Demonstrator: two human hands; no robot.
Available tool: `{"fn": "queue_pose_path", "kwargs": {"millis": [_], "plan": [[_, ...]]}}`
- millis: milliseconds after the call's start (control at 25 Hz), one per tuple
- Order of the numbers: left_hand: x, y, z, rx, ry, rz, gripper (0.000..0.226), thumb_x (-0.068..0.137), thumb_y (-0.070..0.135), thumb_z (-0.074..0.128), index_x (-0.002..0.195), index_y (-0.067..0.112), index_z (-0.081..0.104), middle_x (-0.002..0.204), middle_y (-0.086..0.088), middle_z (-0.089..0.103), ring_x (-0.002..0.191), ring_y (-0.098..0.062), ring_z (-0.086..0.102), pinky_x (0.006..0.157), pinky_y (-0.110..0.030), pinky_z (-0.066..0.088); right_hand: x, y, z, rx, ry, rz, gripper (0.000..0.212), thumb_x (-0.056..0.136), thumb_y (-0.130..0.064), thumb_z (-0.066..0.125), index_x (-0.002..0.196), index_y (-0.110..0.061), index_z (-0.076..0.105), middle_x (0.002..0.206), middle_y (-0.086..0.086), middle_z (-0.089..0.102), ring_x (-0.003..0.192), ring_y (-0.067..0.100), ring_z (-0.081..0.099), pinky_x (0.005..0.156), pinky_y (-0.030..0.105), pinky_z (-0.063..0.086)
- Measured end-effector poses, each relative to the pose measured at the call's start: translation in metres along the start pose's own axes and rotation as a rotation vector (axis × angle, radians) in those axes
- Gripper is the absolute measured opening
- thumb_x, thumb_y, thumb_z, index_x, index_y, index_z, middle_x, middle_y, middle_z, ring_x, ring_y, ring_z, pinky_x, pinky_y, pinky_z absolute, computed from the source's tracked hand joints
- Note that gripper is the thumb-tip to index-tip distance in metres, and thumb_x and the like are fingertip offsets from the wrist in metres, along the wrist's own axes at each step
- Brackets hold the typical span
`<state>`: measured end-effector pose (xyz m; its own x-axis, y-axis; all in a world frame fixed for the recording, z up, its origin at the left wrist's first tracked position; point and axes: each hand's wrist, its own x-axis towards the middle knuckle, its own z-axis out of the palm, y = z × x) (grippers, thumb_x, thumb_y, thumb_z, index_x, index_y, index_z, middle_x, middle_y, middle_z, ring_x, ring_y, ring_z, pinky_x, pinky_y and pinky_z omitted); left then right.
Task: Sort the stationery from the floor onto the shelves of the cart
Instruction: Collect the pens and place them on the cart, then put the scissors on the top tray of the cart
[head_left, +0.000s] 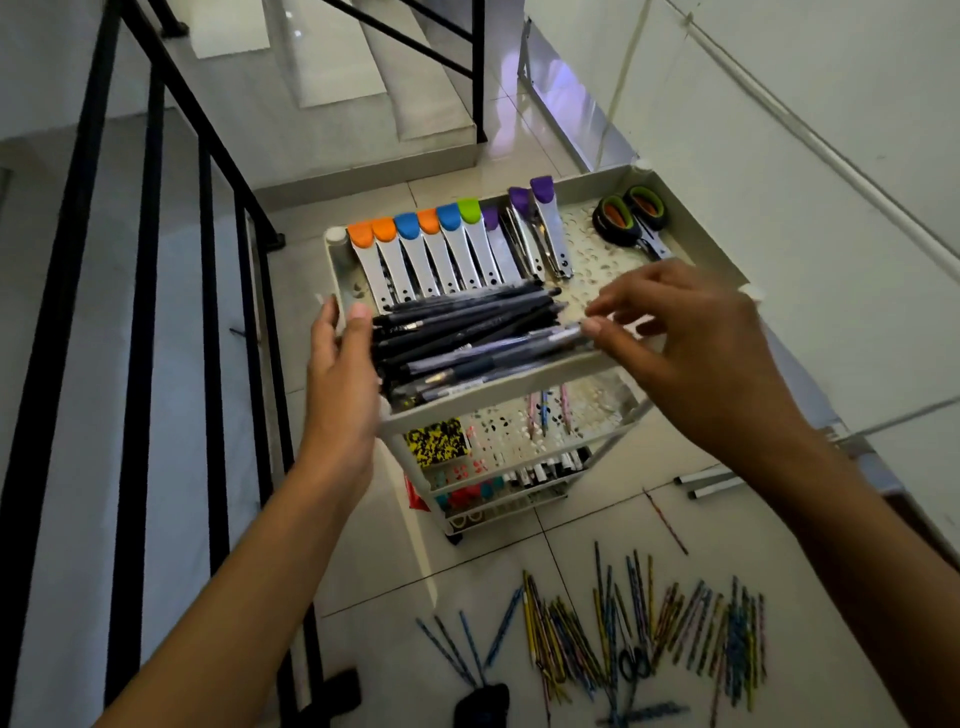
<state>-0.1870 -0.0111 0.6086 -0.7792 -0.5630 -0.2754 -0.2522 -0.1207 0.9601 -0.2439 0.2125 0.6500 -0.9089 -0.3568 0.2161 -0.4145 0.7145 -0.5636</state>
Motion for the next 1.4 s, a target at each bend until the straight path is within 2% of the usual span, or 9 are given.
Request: {"fn": "queue_pose_path", "kwargs": {"millis": [120,320,400,520,680,840,1040,1200,1400], "plan": [[-0.009,-0.011,-0.015,0.013,0.045,0.008,0.048,0.097,0.05,0.038,0.137,0.025,0.046,0.133,0.0,0.056,0.117,-0.015,0.054,0.101,-0.042,0.044,-0.037,0.017,-0.015,0.133,0.147,0.063,0.015,0.09,-0.023,0.063,0.103,-0.019,0.068,0.102,-0.006,0.062,0.084,0.003,0.062,0.071,0.008,0.049],[-0.093,-0.077,-0.013,-0.007,0.212,-0.069,0.025,0.1,0.034,0.042,0.116,0.018,0.054,0.114,0.001,0.061,0.095,-0.014,0.061,0.083,-0.03,0.049,-0.148,0.083,-0.019,0.406,0.026,0.456,0.015,0.09,-0.029,0.059,0.103,-0.03,0.066,0.094,-0.014,0.067,0.084,-0.002,0.063,0.074,0.018,0.051],[-0.131,-0.126,0.007,0.117,0.085,-0.152,0.021,0.101,0.026,0.043,0.108,0.013,0.058,0.112,-0.006,0.063,0.087,-0.016,0.061,0.078,-0.029,0.049,-0.2,0.124,-0.006,0.436,-0.053,0.607,0.014,0.091,-0.029,0.058,0.102,-0.033,0.065,0.095,-0.013,0.068,0.086,0.0,0.064,0.079,0.025,0.054],[-0.171,-0.221,0.055,0.314,-0.211,-0.275,0.02,0.1,0.02,0.045,0.092,0.016,0.063,0.103,-0.007,0.067,0.089,-0.022,0.063,0.078,-0.032,0.049,-0.277,0.198,0.033,0.391,-0.116,0.793,0.012,0.092,-0.027,0.06,0.101,-0.029,0.067,0.093,-0.012,0.068,0.088,0.005,0.065,0.074,0.021,0.052],[-0.188,-0.356,0.108,0.528,-0.506,-0.314,0.015,0.098,0.02,0.051,0.092,0.019,0.064,0.095,-0.002,0.069,0.089,-0.023,0.066,0.081,-0.036,0.052,-0.361,0.294,0.117,0.349,-0.238,0.981,0.018,0.092,-0.021,0.061,0.109,-0.017,0.067,0.098,-0.004,0.067,0.094,0.014,0.063,0.08,0.024,0.046],[-0.162,-0.512,0.161,0.787,-0.785,-0.14,0.009,0.095,0.018,0.055,0.1,0.016,0.063,0.093,0.003,0.065,0.088,-0.015,0.061,0.071,-0.016,0.047,-0.435,0.398,0.243,0.197,-0.396,1.025,0.018,0.093,-0.023,0.06,0.109,-0.016,0.065,0.106,0.003,0.068,0.094,0.017,0.062,0.084,0.03,0.051],[-0.116,-0.671,0.217,1.131,-1.186,0.286,0.021,0.095,0.021,0.055,0.115,0.018,0.06,0.112,0.003,0.061,0.094,-0.013,0.059,0.08,-0.024,0.046,-0.485,0.485,0.379,-0.076,-0.449,0.961,0.018,0.096,-0.024,0.051,0.104,-0.013,0.063,0.104,0.006,0.067,0.089,0.023,0.063,0.072,0.031,0.05],[-0.09,-0.751,0.24,1.106,-1.211,0.387,0.021,0.094,0.023,0.057,0.114,0.017,0.061,0.112,0.001,0.064,0.099,-0.014,0.059,0.085,-0.028,0.049,-0.512,0.516,0.444,-0.26,-0.374,0.891,0.024,0.097,-0.029,0.048,0.114,-0.014,0.056,0.11,0.006,0.059,0.097,0.027,0.06,0.073,0.033,0.046],[-0.08,-0.762,0.234,0.996,-1.209,0.434,0.019,0.093,0.021,0.059,0.111,0.017,0.062,0.107,0.001,0.065,0.095,-0.013,0.059,0.085,-0.028,0.049,-0.52,0.523,0.464,-0.331,-0.248,0.867,0.022,0.096,-0.027,0.049,0.113,-0.014,0.054,0.115,0.007,0.054,0.091,0.027,0.059,0.064,0.03,0.037]]}}
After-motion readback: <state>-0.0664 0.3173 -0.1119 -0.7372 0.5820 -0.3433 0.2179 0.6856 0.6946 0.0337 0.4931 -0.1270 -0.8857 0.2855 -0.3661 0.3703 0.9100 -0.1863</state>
